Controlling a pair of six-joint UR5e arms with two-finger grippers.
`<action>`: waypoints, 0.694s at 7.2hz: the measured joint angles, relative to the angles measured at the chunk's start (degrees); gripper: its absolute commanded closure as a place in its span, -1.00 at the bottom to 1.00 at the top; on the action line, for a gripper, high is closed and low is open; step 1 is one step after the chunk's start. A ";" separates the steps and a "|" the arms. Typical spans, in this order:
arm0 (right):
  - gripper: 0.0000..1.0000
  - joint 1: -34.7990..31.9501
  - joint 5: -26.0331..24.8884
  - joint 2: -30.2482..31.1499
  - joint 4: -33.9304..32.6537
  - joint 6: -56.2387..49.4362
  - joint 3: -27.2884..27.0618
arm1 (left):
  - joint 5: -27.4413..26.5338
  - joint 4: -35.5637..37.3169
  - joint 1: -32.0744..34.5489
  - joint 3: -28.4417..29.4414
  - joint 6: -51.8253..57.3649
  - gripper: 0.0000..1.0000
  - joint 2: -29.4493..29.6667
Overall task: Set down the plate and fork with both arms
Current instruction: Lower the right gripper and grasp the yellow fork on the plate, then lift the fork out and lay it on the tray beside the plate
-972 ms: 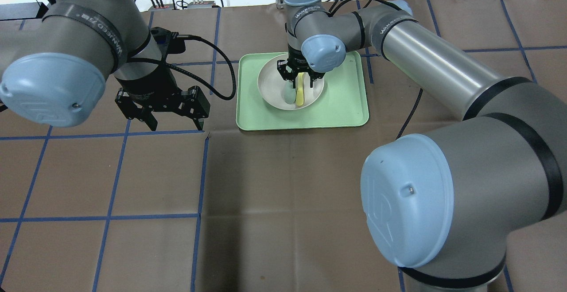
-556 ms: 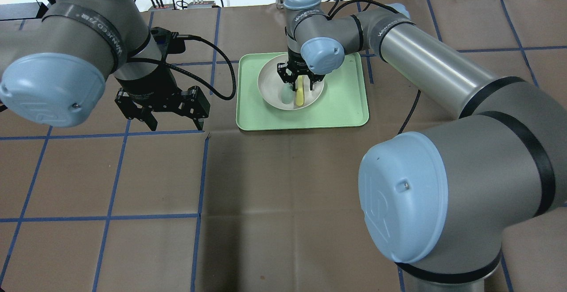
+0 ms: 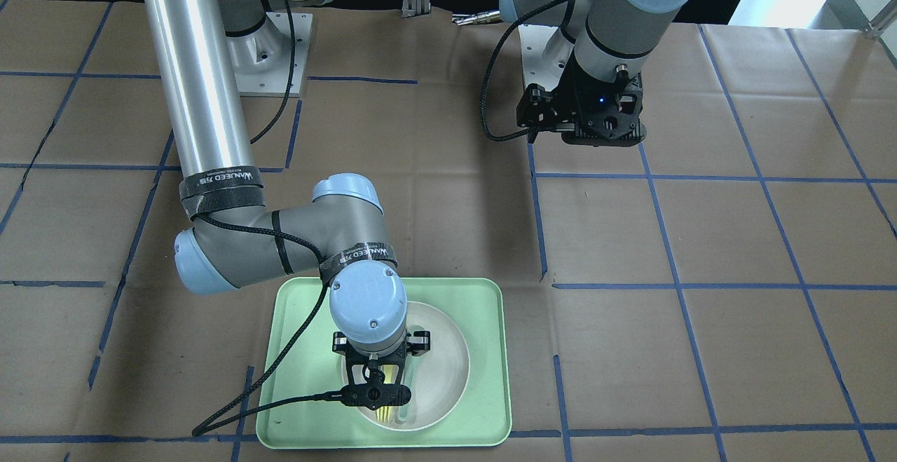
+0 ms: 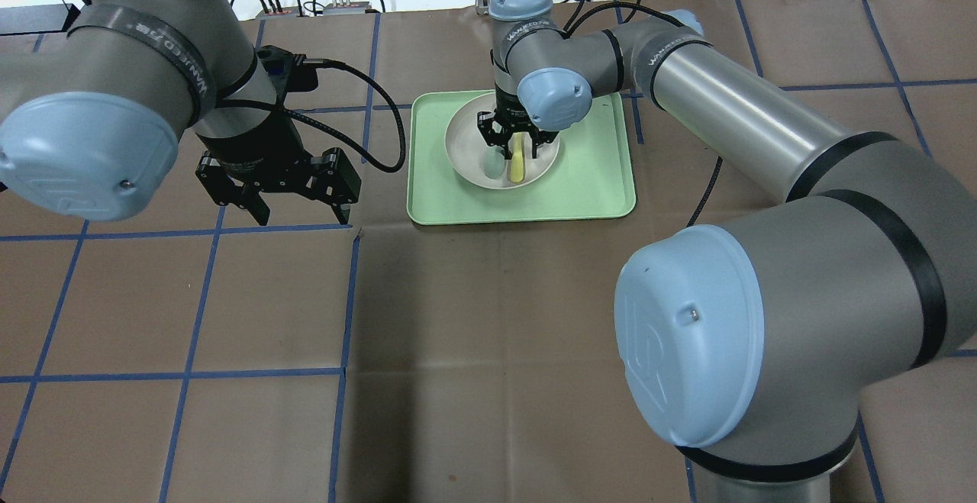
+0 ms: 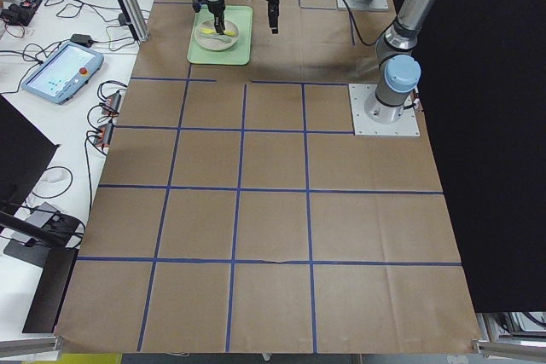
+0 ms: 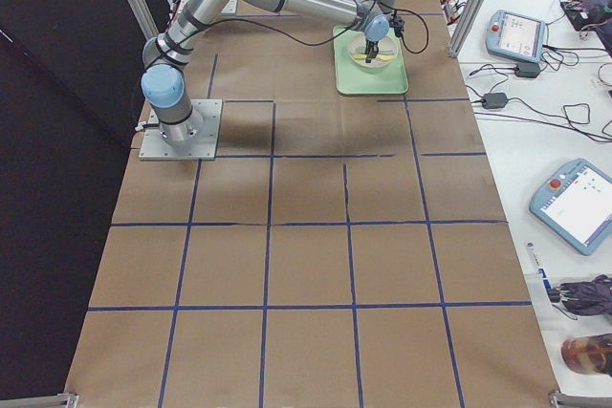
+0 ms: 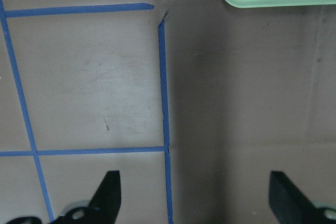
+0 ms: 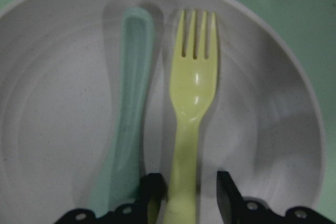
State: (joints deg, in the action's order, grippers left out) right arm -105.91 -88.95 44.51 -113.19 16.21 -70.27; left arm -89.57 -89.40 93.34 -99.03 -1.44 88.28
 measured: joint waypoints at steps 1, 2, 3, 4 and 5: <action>0.82 0.00 0.00 -0.03 0.01 -0.02 0.54 | -0.05 -0.07 0.00 0.27 0.03 -1.00 -0.30; 0.90 0.00 0.06 0.03 0.14 -0.03 1.03 | -0.09 -0.14 0.00 0.77 0.10 -1.00 -0.63; 0.91 0.01 0.22 0.25 0.49 -0.03 1.47 | -0.13 -0.21 0.00 1.13 0.20 -1.00 -1.05; 0.92 0.00 0.39 0.71 1.29 -0.04 2.00 | -0.15 -0.28 0.00 1.30 0.31 -1.00 -1.51; 0.96 0.01 0.52 1.43 2.93 -0.05 2.66 | -0.16 -0.36 0.00 1.37 0.38 -1.00 -1.79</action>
State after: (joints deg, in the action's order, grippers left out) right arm -105.91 -88.43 45.95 -110.26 16.15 -67.61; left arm -89.73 -89.76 93.34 -97.66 -1.06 86.49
